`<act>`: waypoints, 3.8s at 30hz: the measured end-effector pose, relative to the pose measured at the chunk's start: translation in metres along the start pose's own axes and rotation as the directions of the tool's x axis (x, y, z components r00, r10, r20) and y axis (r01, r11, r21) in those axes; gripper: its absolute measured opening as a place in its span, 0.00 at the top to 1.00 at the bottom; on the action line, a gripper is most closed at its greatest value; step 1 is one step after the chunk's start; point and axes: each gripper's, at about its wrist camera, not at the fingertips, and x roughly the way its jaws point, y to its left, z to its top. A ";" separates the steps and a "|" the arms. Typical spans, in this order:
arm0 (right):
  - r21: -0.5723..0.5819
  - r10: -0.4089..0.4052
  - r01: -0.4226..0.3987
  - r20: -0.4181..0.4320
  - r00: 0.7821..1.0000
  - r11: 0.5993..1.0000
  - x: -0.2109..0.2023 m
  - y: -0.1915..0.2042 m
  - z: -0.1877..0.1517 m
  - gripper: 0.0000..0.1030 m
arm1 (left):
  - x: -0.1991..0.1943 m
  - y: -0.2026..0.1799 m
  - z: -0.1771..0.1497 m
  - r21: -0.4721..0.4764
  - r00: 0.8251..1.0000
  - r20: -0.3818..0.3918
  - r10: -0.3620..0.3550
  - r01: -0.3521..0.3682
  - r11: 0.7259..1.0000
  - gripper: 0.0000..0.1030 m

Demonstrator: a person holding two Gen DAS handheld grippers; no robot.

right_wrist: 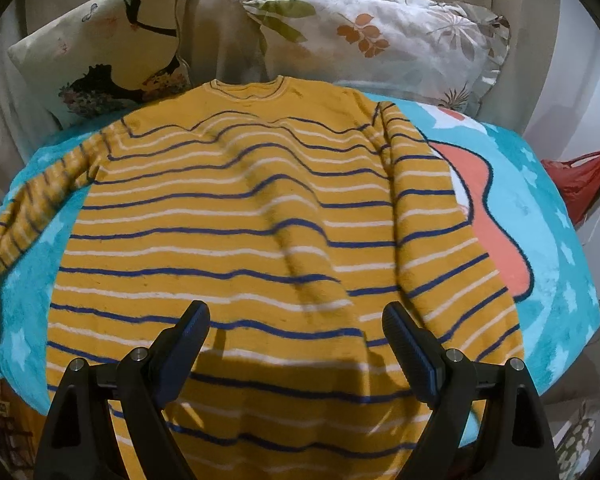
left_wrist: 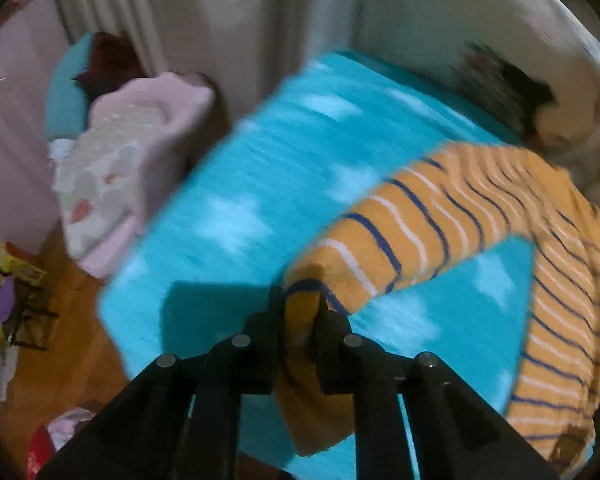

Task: Fold small clothes

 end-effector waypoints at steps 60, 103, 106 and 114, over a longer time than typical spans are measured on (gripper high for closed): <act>0.161 0.238 -0.217 -0.119 0.964 0.963 0.024 -0.225 -0.056 0.88 | -0.078 -0.166 -0.159 0.044 0.914 -0.128 -0.386 0.394 0.918 0.57; 0.437 0.687 -0.593 -0.082 0.722 0.676 0.059 -0.104 -0.087 0.47 | -0.004 -0.157 -0.147 0.112 0.740 -0.345 -0.577 0.643 0.758 0.44; 0.417 0.642 -0.552 -0.107 0.759 0.722 0.054 -0.100 -0.092 0.68 | -0.006 -0.156 -0.152 0.117 0.781 -0.340 -0.524 0.588 0.800 0.70; 0.389 0.603 -0.511 -0.164 0.781 0.767 0.057 -0.112 -0.088 0.91 | -0.022 -0.137 -0.158 0.048 0.824 -0.291 -0.487 0.521 0.852 0.92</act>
